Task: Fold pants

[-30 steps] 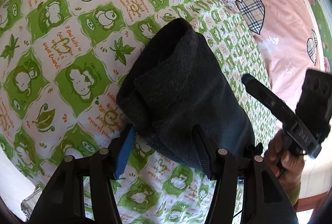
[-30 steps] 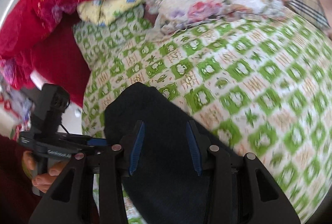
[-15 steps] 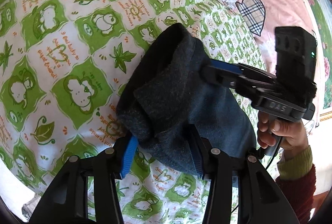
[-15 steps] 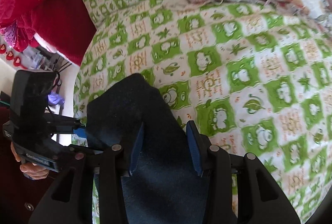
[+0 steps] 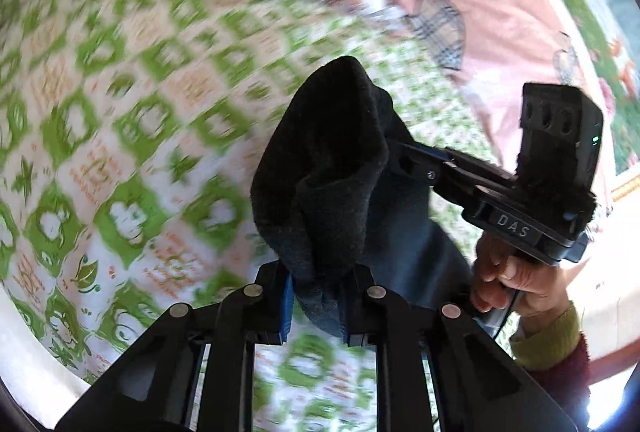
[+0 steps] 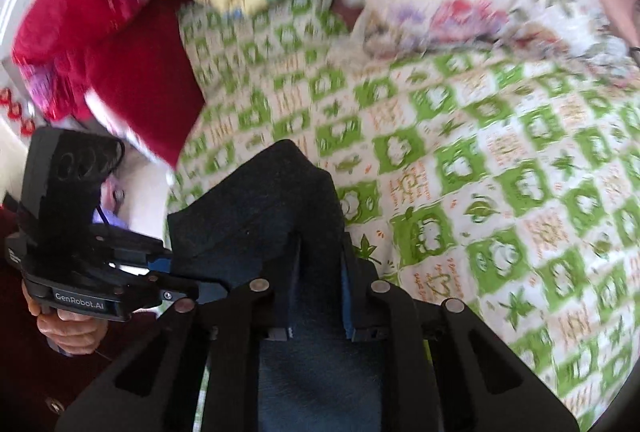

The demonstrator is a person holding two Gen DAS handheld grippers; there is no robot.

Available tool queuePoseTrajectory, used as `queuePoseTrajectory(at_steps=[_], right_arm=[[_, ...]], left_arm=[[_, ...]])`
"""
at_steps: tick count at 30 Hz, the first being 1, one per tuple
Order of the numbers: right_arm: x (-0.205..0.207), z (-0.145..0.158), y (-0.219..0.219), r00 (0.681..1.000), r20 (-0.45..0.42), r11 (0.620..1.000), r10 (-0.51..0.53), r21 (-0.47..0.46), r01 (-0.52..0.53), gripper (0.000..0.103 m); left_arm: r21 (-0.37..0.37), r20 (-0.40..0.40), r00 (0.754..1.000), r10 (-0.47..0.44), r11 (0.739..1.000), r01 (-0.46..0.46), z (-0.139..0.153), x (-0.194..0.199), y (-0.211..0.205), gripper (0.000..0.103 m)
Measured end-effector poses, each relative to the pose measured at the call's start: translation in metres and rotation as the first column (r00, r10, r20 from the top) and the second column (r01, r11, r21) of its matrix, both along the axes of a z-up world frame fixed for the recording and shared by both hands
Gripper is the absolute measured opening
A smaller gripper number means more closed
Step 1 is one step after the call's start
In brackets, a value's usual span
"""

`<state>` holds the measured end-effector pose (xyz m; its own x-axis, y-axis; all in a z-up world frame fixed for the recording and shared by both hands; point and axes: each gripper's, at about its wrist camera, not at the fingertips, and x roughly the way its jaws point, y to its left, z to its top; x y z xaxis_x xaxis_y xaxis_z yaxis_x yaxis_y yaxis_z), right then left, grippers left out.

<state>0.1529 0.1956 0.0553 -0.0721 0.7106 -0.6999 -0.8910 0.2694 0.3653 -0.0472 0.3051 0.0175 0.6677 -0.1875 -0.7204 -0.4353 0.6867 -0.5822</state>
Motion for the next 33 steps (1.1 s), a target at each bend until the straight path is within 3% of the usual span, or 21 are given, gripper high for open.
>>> queuePoseTrajectory(at_steps=[6,14,22,33], right_arm=[[-0.005,0.039,-0.069,0.992,0.000,0.981,-0.125,0.147,0.124,0.018],[-0.007,0.059,-0.169,0.960,-0.071,0.916,-0.271,0.289,0.280,0.017],[-0.022,0.048,-0.256,0.904,-0.126,0.826,-0.409,0.370,0.425,0.017],[-0.035,0.005,-0.351,0.821,-0.250,0.708,-0.514,0.416,0.570,0.017]], left_arm=[[0.058,0.109,0.988,-0.107,0.993,0.101,0.047,0.018,-0.041,0.016],[0.128,0.202,0.937,-0.284,0.957,0.262,0.092,0.058,-0.112,0.016],[0.202,0.203,0.872,-0.445,0.891,0.407,0.099,0.070,-0.192,0.016],[0.263,0.142,0.802,-0.580,0.803,0.534,0.075,0.096,-0.280,0.016]])
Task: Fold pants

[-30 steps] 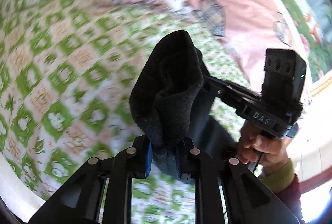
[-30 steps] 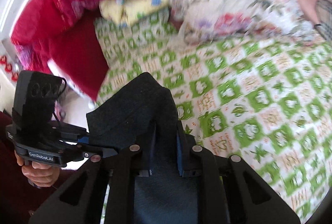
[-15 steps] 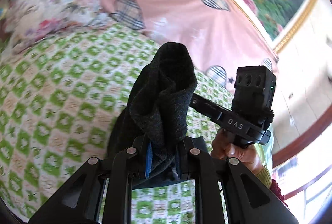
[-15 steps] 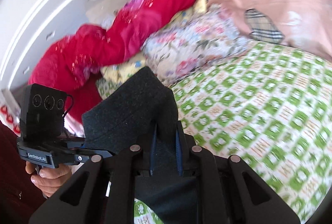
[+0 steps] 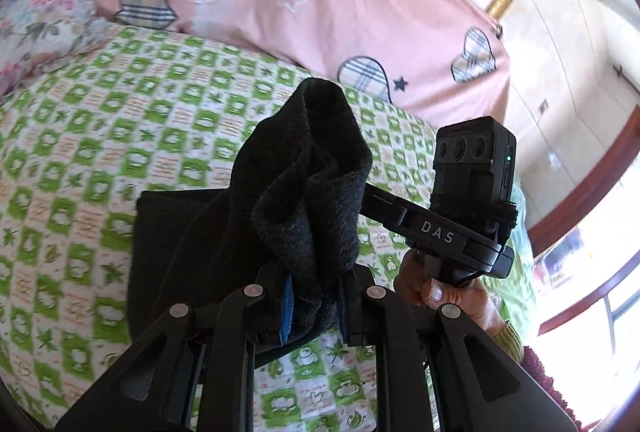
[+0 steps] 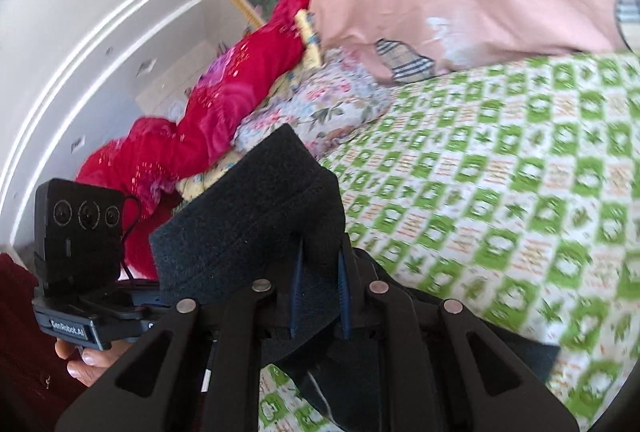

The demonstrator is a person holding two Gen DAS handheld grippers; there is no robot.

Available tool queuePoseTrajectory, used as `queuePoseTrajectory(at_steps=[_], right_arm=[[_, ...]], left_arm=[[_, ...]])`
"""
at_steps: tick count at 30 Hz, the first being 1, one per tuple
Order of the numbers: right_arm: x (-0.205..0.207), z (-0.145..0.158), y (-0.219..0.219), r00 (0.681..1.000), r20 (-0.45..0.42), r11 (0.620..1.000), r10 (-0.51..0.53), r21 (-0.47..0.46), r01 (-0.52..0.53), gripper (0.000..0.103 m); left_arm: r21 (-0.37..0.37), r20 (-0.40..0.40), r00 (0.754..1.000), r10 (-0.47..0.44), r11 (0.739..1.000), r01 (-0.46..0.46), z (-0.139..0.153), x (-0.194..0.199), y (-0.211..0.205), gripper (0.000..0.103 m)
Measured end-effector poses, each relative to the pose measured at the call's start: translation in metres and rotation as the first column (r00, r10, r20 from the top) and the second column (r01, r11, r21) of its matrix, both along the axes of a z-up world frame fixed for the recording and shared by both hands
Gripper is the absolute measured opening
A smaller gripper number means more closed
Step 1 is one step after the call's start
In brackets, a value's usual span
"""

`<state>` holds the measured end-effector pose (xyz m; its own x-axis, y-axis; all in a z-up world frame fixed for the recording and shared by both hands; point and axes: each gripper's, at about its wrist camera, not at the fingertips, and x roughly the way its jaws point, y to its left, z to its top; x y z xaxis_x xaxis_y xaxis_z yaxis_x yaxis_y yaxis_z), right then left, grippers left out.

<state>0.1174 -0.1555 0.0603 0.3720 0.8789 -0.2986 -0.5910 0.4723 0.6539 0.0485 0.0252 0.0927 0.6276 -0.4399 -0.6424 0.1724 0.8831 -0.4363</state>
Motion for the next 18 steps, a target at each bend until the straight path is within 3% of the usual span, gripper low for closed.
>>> queuePoseTrajectory(at_steps=[10,13,18], right_arm=[[-0.005,-0.048,-0.046,0.989,-0.097,0.993,-0.114,-0.026,0.112,0.017],[-0.009,-0.055,-0.056,0.975,-0.119,0.979,-0.187,-0.103,0.175,0.022],[-0.023,-0.056,-0.078,0.950,-0.127,0.954,-0.285,-0.132,0.268,0.022]], left_arm=[[0.056,-0.040,0.996,-0.079,0.995,0.081,-0.046,0.022,-0.052,0.017],[0.077,-0.063,0.993,-0.100,0.991,0.105,-0.062,0.028,-0.062,0.019],[0.075,-0.084,0.988,-0.126,0.988,0.133,-0.079,0.030,-0.066,0.022]])
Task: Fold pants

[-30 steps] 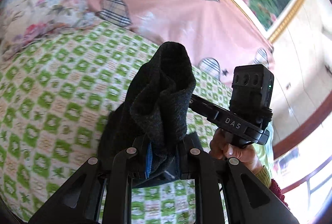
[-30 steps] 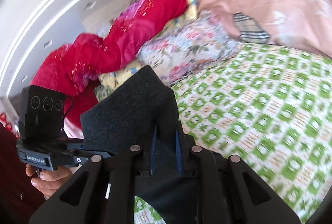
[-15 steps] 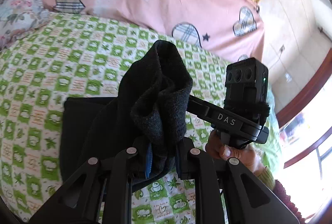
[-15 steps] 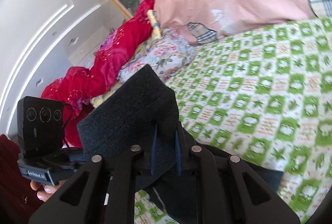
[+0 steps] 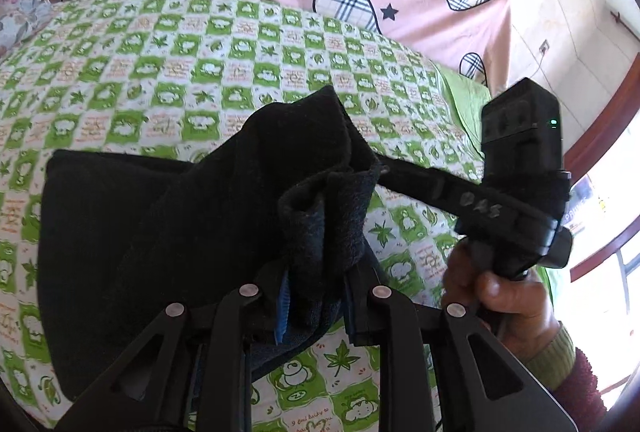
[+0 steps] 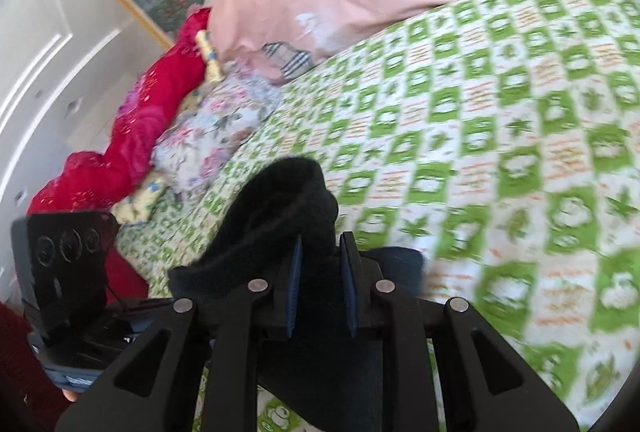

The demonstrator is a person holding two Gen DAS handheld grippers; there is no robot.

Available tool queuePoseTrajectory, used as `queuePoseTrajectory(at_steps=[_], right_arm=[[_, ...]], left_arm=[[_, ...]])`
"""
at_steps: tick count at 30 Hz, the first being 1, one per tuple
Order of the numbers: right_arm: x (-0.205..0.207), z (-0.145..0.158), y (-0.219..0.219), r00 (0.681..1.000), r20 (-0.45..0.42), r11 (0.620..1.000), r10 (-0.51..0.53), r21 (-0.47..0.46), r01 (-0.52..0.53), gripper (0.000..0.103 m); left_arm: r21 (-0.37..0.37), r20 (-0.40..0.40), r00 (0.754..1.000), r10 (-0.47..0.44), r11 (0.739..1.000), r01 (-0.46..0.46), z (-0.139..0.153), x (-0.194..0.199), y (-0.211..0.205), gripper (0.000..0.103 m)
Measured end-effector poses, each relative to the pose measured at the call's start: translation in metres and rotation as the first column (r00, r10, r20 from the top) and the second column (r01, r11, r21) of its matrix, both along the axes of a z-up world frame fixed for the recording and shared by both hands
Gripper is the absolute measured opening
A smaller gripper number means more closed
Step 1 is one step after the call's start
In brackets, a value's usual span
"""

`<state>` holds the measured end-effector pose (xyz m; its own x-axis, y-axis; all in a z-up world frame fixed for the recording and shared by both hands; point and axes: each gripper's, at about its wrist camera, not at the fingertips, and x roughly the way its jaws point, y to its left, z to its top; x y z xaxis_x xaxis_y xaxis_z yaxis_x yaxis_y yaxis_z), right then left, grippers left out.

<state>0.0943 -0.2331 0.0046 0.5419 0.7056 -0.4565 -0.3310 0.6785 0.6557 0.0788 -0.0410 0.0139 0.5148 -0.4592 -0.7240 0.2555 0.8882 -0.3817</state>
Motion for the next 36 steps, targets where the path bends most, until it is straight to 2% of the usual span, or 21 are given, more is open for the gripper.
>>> queuePoseTrajectory(at_steps=[2,4,6,8,11,15,22,27,34,36], right_arm=[[-0.006,0.001,-0.008,0.999,-0.007,0.999,-0.039,0.000,0.039,0.022],[-0.011,0.003,-0.011,0.997,-0.007,0.997,-0.080,-0.024,0.079,0.033],[-0.018,0.007,-0.013,0.992,-0.001,0.991,-0.127,-0.030,0.127,0.055],[-0.025,0.011,-0.015,0.988,0.009,0.988,-0.154,-0.012,0.154,0.060],[-0.035,0.017,-0.019,0.978,0.012,0.978,-0.207,0.004,0.207,0.064],[-0.049,0.025,-0.016,0.965,0.035,0.966,-0.259,-0.008,0.259,0.067],[-0.059,0.032,0.009,0.957,0.055,0.956,-0.285,-0.052,0.288,0.074],[-0.067,0.035,0.024,0.947,0.071,0.943,-0.314,-0.095,0.320,0.078],[-0.080,0.043,0.043,0.917,0.114,0.893,-0.382,-0.210,0.398,0.081],[-0.085,0.045,0.046,0.905,0.124,0.876,-0.408,-0.225,0.426,0.085]], left_arm=[[-0.012,0.000,1.000,-0.021,1.000,0.021,-0.002,-0.002,-0.001,0.028],[-0.026,-0.001,0.999,-0.048,0.999,0.047,-0.001,-0.003,-0.002,0.035],[-0.034,0.003,0.997,-0.073,0.997,0.073,0.000,-0.006,-0.003,0.047],[-0.052,0.009,0.996,-0.089,0.995,0.089,0.004,-0.009,-0.001,0.050],[-0.065,0.015,0.995,-0.100,0.993,0.101,0.010,-0.014,0.006,0.056],[-0.094,0.027,0.998,-0.052,0.994,0.055,0.017,-0.024,0.031,0.063],[-0.125,0.005,0.998,0.063,0.990,-0.062,0.023,-0.031,0.082,0.063],[-0.104,0.011,0.991,0.134,0.986,-0.132,0.027,-0.035,0.109,0.064],[-0.086,-0.003,0.979,0.203,0.975,-0.203,0.022,-0.035,0.132,0.067],[-0.084,-0.016,0.977,0.213,0.973,-0.214,0.019,-0.033,0.135,0.068]])
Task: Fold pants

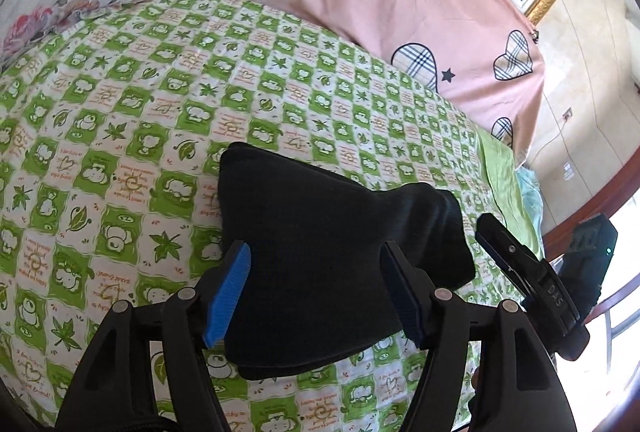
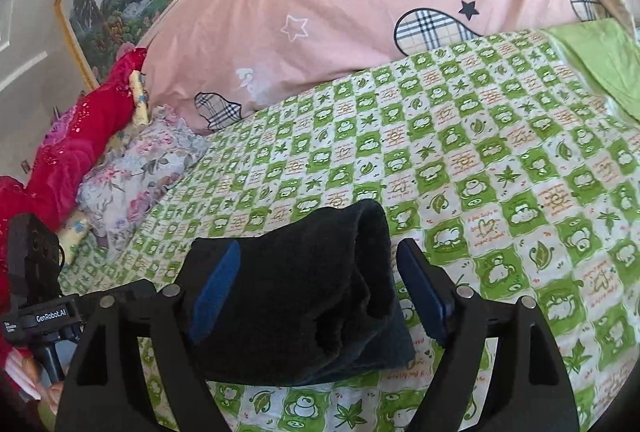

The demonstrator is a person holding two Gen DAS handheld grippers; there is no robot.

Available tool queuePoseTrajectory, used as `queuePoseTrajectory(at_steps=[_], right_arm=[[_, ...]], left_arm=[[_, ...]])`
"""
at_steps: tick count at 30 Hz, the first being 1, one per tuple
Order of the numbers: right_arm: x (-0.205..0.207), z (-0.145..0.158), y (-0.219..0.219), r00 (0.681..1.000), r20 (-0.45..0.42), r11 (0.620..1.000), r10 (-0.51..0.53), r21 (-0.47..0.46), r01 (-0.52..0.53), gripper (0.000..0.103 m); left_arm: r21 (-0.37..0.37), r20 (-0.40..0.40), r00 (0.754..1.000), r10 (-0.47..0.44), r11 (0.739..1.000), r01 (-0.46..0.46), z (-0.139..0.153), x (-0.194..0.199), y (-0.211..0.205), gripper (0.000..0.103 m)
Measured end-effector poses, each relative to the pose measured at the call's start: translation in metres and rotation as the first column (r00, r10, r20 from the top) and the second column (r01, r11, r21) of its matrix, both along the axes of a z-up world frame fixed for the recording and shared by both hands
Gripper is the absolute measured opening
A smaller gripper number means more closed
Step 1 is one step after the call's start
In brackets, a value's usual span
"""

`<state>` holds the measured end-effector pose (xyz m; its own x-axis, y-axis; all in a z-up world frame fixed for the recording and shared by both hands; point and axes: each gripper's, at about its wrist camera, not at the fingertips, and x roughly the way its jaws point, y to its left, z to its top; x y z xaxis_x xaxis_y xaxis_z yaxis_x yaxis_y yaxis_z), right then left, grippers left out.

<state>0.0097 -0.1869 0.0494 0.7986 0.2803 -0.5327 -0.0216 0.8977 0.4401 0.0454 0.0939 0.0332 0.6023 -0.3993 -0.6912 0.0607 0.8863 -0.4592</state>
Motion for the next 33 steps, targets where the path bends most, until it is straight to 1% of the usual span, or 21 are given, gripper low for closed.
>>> queuePoseTrajectory(at_steps=[3,5,6,11,14,17,20,25,27,30,32,33], right_arm=[[-0.002,0.000,0.004,0.999,-0.005,0.999,-0.034,-0.030,0.034,0.086],[0.000,0.000,0.006,0.999,-0.017,0.998,-0.040,-0.045,0.039,0.086],[0.003,-0.002,0.006,0.999,-0.028,0.998,-0.045,-0.047,0.043,0.086],[0.010,-0.010,0.000,0.996,-0.057,0.997,-0.073,-0.015,0.072,0.086],[0.014,-0.015,0.000,0.994,-0.073,0.997,-0.078,-0.014,0.077,0.086],[0.016,-0.019,-0.001,0.994,-0.080,0.997,-0.073,-0.014,0.072,0.086],[0.017,-0.021,0.001,0.994,-0.083,0.998,-0.067,-0.028,0.065,0.086],[0.021,-0.032,0.003,0.988,-0.121,0.989,-0.093,-0.125,0.078,0.086],[0.023,-0.038,0.001,0.986,-0.134,0.986,-0.096,-0.148,0.075,0.086],[0.026,-0.048,-0.004,0.983,-0.152,0.983,-0.106,-0.164,0.080,0.086],[0.026,-0.054,-0.009,0.981,-0.157,0.984,-0.115,-0.156,0.090,0.086],[0.026,-0.059,-0.014,0.979,-0.162,0.986,-0.120,-0.138,0.098,0.086]], left_arm=[[0.013,-0.011,1.000,0.017,1.000,-0.017,-0.002,0.004,0.003,0.069],[0.025,-0.018,1.000,0.026,0.999,-0.025,-0.004,0.010,0.005,0.075],[0.031,-0.026,0.999,0.028,0.999,-0.028,-0.006,0.014,0.004,0.075],[0.059,-0.080,0.996,0.039,0.998,-0.034,-0.016,0.036,0.001,0.076],[0.074,-0.105,0.993,0.049,0.996,-0.042,-0.021,0.046,-0.001,0.076],[0.073,-0.109,0.992,0.058,0.996,-0.050,-0.025,0.052,-0.001,0.076],[0.119,-0.110,0.991,0.075,0.991,-0.061,-0.029,0.056,-0.004,0.076],[0.146,-0.109,0.989,0.101,0.986,-0.084,-0.036,0.062,0.000,0.077],[0.147,-0.111,0.989,0.103,0.985,-0.086,-0.038,0.063,0.002,0.077],[0.154,-0.111,0.988,0.106,0.984,-0.088,-0.041,0.067,0.003,0.077],[0.153,-0.118,0.987,0.108,0.984,-0.089,-0.045,0.070,0.003,0.077],[0.150,-0.120,0.987,0.105,0.985,-0.087,-0.047,0.071,0.004,0.077]])
